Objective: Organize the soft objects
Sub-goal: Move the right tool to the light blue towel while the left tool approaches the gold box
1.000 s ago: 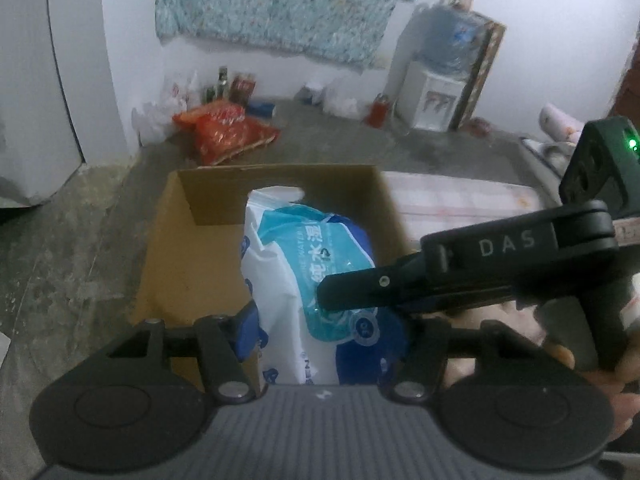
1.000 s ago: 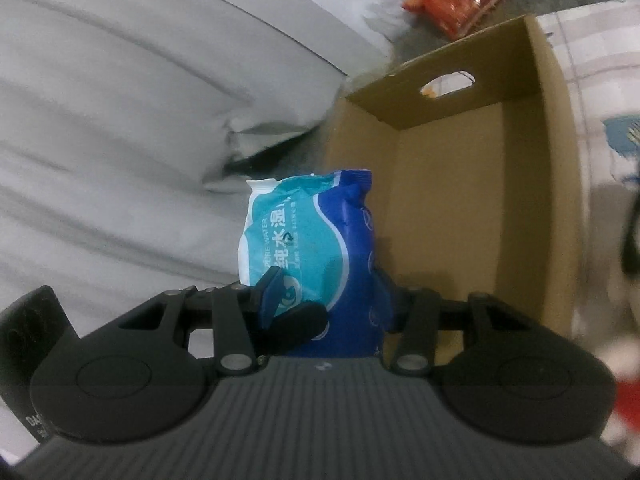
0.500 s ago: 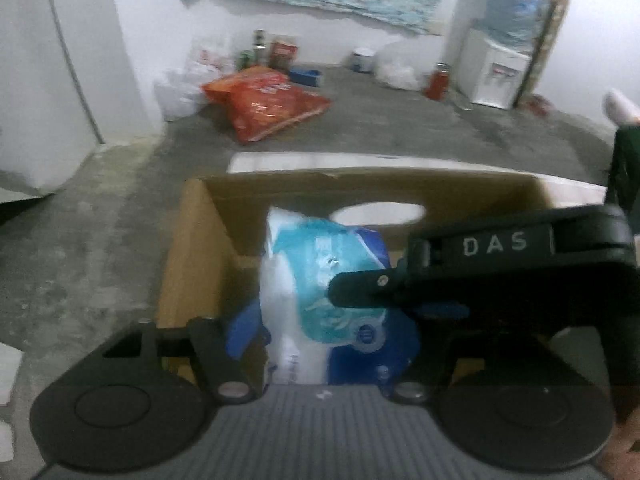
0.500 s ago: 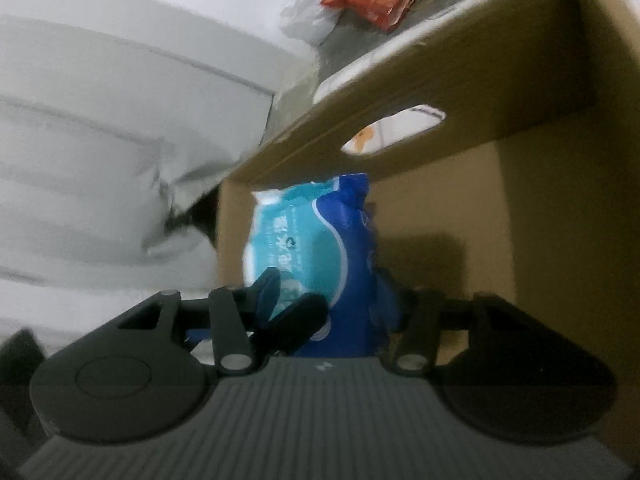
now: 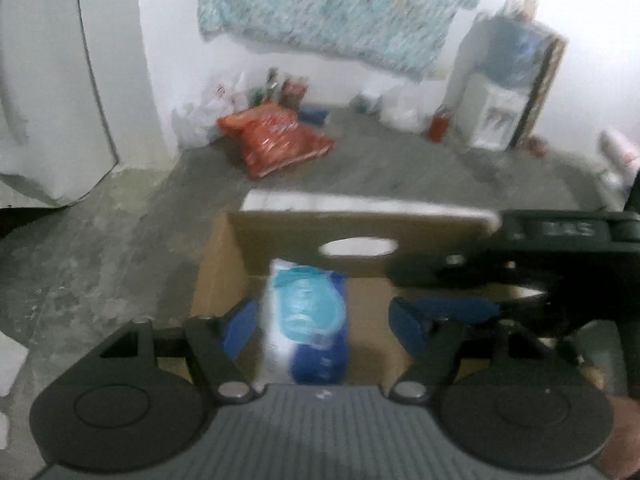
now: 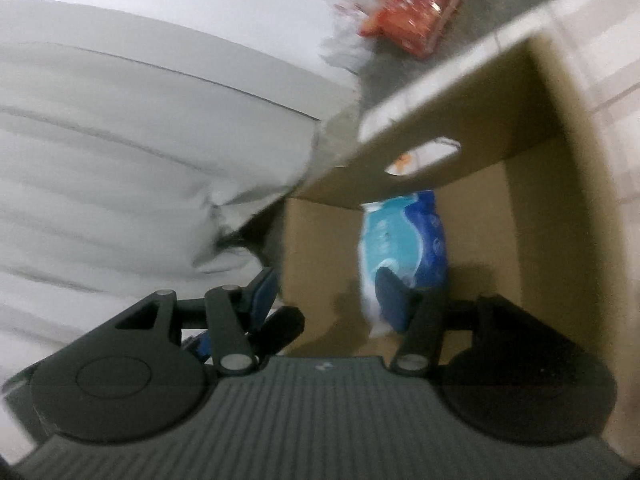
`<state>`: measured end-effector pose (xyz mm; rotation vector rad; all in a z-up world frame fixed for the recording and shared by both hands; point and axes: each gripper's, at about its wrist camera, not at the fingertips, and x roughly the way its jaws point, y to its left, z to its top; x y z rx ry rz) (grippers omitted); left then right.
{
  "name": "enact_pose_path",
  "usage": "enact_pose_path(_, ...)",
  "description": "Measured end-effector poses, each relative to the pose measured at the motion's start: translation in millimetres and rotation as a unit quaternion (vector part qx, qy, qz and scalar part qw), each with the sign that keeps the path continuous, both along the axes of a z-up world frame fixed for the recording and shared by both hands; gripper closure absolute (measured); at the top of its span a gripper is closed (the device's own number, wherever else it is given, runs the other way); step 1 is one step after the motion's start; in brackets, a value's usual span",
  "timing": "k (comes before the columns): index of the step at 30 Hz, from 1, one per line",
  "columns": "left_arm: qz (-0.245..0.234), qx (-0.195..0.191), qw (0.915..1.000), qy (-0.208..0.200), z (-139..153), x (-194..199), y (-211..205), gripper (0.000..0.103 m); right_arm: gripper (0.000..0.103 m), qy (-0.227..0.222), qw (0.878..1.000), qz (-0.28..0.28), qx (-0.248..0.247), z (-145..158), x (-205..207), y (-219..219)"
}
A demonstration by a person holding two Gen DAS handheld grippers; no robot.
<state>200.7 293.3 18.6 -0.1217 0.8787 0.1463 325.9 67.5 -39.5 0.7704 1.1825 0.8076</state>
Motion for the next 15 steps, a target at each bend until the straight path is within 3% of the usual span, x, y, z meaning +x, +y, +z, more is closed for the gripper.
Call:
enact_pose_path(4, -0.032, -0.030, 0.9982, -0.042, 43.1, -53.7, -35.9, 0.015, 0.046, -0.070, 0.997, 0.023, 0.020, 59.2, -53.4, -91.3)
enact_pose_path(7, -0.078, -0.044, 0.9943, -0.057, 62.6, -97.5, -80.1, 0.015, 0.041, -0.113, 0.993, 0.031, 0.011, 90.0, -101.6, -173.5)
enact_pose_path(11, -0.144, -0.061, 0.9861, -0.056, 61.2, -139.6, -142.8, 0.015, 0.039, -0.126, 0.992, 0.002, -0.011, 92.8, -159.8, -271.2)
enact_pose_path(15, -0.202, -0.090, 0.9741, -0.049, 42.2, -162.8, -206.2, 0.015, 0.038, -0.114, 0.991, -0.050, -0.049, 64.8, -207.7, -342.6)
